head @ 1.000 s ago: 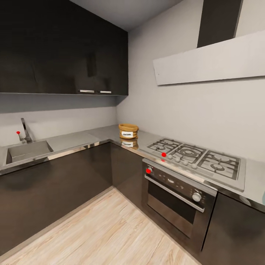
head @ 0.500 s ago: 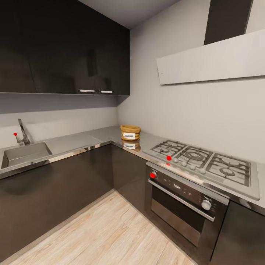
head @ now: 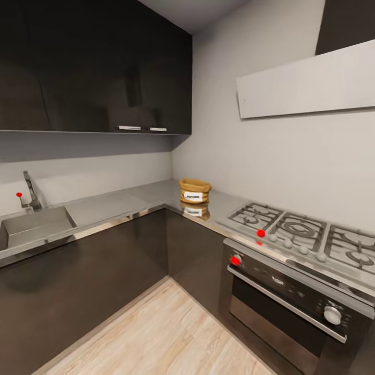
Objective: In the kitchen, take the popcorn bag from the countertop, put it into the microwave, and heat it until the popcorn is cooked so the cooked popcorn ends up inside the bag.
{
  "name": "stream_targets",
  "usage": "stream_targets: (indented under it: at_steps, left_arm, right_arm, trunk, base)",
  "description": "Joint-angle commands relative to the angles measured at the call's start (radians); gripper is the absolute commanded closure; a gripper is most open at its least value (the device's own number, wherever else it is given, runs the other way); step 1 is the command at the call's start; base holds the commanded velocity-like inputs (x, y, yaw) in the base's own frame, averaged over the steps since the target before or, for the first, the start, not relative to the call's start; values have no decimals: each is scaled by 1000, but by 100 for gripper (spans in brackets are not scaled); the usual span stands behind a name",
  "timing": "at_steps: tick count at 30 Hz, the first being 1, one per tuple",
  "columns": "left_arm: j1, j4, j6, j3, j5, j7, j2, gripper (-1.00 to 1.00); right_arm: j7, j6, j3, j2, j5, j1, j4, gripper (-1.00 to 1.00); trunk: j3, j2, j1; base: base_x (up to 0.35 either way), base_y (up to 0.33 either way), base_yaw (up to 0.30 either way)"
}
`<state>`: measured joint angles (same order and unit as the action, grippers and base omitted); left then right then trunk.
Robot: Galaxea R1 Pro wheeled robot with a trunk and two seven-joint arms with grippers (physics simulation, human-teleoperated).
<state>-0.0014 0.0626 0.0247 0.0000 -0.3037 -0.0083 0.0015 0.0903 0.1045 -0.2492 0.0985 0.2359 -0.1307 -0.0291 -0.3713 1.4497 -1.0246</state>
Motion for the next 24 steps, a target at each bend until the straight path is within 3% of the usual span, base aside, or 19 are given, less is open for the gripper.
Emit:
stream_targets:
  at_steps: [1,24]
  left_arm:
    - [0,0,2,-2,-4,-1,-1,-100]
    - [0,0,10,-5,1,1,-3,-100]
  right_arm:
    - [2,6,-9,0,8,-1,-3,-100]
    - [2,7,-9,0,8,-1,-3,-100]
  trunk:
    - [-1,1,-1]
    - [-1,1,-1]
  base:
    - [286,245,0]
    - [287,237,0]
